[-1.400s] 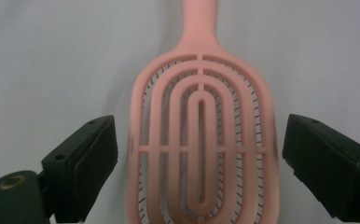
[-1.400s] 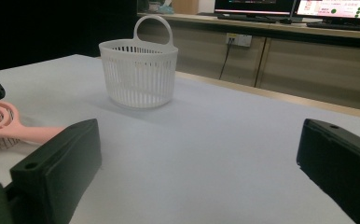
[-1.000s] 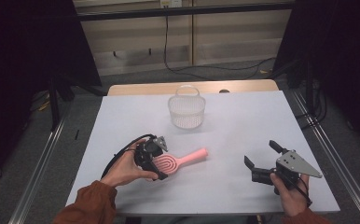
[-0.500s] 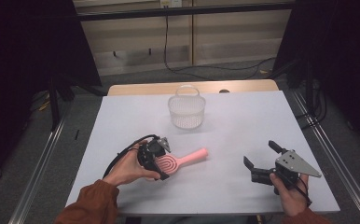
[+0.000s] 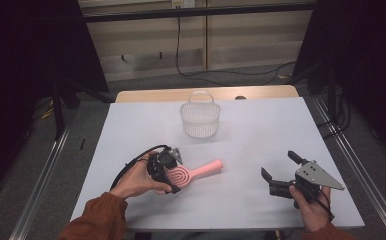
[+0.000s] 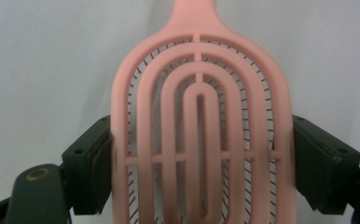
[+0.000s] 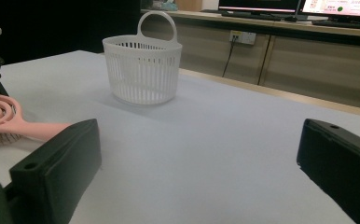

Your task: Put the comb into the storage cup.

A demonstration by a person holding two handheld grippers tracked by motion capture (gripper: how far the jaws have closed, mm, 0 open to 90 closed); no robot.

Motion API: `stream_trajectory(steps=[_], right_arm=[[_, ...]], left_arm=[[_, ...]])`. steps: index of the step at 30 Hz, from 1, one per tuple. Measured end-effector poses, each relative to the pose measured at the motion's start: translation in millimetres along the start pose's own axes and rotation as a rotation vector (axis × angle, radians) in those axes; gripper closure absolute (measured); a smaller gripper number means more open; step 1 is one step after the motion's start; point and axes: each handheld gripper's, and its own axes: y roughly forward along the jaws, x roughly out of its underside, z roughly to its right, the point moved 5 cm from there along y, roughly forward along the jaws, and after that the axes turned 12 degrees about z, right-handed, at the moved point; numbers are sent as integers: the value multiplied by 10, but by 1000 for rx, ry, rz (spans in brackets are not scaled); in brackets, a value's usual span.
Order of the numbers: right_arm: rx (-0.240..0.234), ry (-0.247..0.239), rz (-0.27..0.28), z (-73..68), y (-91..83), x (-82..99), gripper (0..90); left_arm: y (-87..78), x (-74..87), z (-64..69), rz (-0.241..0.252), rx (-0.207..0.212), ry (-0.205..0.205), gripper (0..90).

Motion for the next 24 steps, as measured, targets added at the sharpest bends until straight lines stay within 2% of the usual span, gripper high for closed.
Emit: stream_trajectory(steps=[3, 7, 9, 10, 14, 15, 17, 18, 20, 21, 24], right_arm=[[-1, 0, 0, 2, 0, 0, 0], [1, 0, -1, 1, 1, 1, 0], [3, -2, -2, 2, 1, 1, 0], [3, -3, -1, 3, 1, 0, 0], [5, -4, -1, 6, -3, -1, 0], [4, -4, -1, 6, -2, 0, 0], [4, -3, 0, 5, -1, 0, 0], [5, -3, -1, 6, -2, 0, 0], [4, -3, -1, 5, -3, -1, 0], [4, -3, -1, 5, -3, -1, 0], [3, -3, 0, 4, -1, 0, 0]], left_arm=[[10, 14, -10, -13, 14, 3, 186], [33, 20, 7, -22, 12, 11, 183], [36, 24, 4, -50, 0, 47, 182], [41, 27, 3, -57, 9, 56, 179], [42, 29, 0, -53, -9, 31, 188], [38, 26, -4, -58, -6, 47, 189], [37, 24, -1, -63, -10, 41, 191], [39, 24, 3, -59, -10, 21, 191], [31, 27, -9, -64, -8, 17, 192], [42, 27, 10, -40, 4, -25, 192], [38, 27, 5, -28, -21, -30, 193]])
